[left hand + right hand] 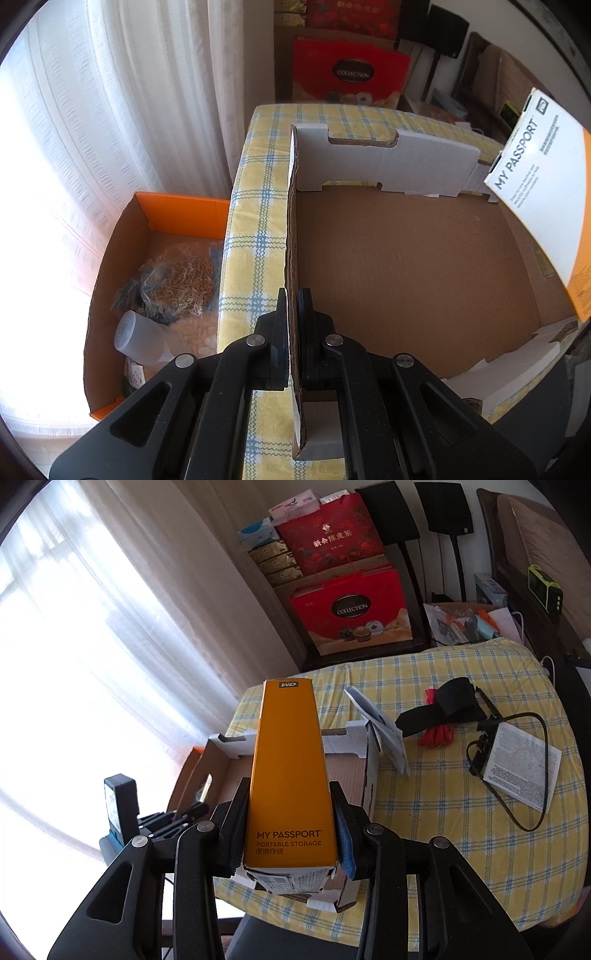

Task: Organize objects
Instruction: 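Carry the orange box with the right gripper over the cardboard tray, then lower the orange box into the tray and open the right gripper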

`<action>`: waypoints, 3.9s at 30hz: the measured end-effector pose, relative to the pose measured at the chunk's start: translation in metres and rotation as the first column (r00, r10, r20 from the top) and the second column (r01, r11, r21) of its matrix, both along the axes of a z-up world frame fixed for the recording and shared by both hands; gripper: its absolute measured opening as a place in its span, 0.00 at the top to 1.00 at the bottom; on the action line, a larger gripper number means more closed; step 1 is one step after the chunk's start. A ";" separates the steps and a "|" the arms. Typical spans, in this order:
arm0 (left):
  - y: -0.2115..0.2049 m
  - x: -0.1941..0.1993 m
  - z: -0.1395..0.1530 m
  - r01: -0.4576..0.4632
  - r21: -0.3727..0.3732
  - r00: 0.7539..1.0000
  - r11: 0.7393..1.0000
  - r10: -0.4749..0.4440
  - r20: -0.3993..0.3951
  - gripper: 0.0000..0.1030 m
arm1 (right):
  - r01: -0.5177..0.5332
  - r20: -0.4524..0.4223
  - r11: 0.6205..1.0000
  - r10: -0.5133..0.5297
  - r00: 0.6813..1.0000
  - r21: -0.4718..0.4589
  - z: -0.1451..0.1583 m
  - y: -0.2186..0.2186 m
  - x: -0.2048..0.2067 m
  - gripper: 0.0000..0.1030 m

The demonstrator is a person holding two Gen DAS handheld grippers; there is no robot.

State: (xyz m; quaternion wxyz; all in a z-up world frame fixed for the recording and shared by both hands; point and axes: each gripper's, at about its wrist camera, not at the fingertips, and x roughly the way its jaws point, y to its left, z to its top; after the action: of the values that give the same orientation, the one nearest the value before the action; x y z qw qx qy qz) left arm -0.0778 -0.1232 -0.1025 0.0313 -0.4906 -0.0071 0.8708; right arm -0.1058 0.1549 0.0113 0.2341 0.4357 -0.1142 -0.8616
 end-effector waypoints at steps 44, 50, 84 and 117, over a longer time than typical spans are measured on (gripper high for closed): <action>-0.004 -0.004 -0.002 -0.002 0.055 1.000 0.998 0.001 0.016 0.96 | -0.157 0.093 0.983 0.149 0.984 0.090 -0.059 -0.081 -0.005 0.54; -0.004 -0.004 -0.002 -0.002 0.055 1.000 0.998 0.001 0.017 0.96 | -0.182 0.193 0.982 0.171 0.966 0.043 -0.088 -0.086 -0.010 0.62; -0.030 -0.006 0.012 -0.065 0.215 0.998 0.974 0.062 0.019 0.96 | -0.217 0.205 0.975 0.205 0.957 0.041 -0.100 -0.113 -0.001 0.71; -0.026 -0.004 0.018 -0.054 0.278 0.998 0.959 0.047 0.033 0.74 | -0.255 0.174 0.966 0.244 0.954 0.045 -0.100 -0.120 0.006 0.69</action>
State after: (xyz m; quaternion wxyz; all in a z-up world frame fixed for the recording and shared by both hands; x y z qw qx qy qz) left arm -0.0819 -0.1495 -0.0843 0.0779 -0.4921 -0.1425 0.8553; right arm -0.0995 0.0349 -0.0884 0.3159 0.5247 -0.0487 -0.7890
